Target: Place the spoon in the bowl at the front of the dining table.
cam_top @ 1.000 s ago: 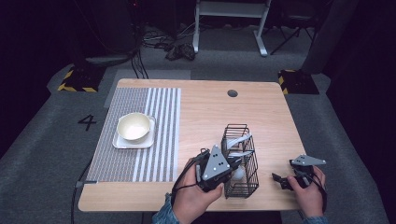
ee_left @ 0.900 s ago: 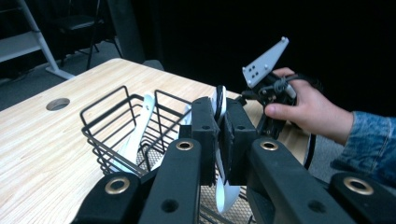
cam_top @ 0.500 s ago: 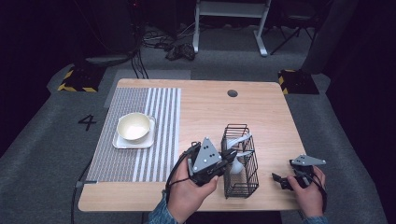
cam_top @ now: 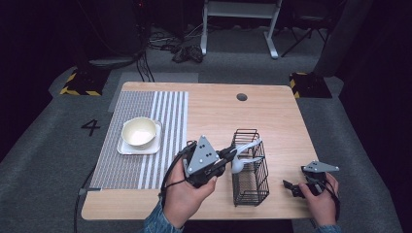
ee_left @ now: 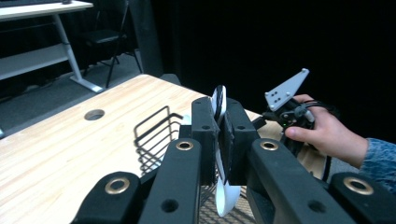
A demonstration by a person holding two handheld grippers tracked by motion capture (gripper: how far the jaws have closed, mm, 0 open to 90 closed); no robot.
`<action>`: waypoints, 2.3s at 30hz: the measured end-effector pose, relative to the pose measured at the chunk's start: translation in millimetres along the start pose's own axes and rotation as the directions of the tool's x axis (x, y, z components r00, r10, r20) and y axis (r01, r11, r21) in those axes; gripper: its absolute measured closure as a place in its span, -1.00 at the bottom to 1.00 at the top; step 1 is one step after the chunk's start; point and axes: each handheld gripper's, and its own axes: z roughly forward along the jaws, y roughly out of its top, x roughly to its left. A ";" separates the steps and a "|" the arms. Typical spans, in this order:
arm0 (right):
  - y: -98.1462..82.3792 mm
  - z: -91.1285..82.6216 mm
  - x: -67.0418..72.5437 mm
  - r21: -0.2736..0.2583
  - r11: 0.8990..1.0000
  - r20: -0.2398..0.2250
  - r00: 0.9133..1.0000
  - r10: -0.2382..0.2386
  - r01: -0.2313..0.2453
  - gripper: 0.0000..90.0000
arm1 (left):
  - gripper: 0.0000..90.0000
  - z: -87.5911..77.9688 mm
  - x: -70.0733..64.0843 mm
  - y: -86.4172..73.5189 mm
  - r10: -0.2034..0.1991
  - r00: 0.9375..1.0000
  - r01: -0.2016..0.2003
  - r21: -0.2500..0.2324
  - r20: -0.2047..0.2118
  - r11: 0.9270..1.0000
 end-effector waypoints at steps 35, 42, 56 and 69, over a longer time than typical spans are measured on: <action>0.0 0.0 0.0 0.000 1.000 0.000 1.000 0.000 0.000 -1.00 | 0.89 -64.3 103.4 -23.8 0.054 0.977 -0.052 0.015 -0.207 0.999; 0.0 0.0 0.0 0.000 1.000 0.000 1.000 0.000 0.000 -1.00 | 0.89 -75.5 125.4 -31.4 0.035 0.973 -0.033 0.014 -0.229 0.999; 0.0 0.0 0.0 0.000 1.000 0.000 1.000 0.000 0.000 -1.00 | 0.89 -98.7 173.2 -51.0 0.029 0.955 -0.024 0.021 -0.296 0.999; 0.0 0.0 0.0 0.000 1.000 0.000 1.000 0.000 0.000 -1.00 | 0.89 -108.7 211.1 -80.1 0.009 0.926 0.008 0.044 -0.377 0.999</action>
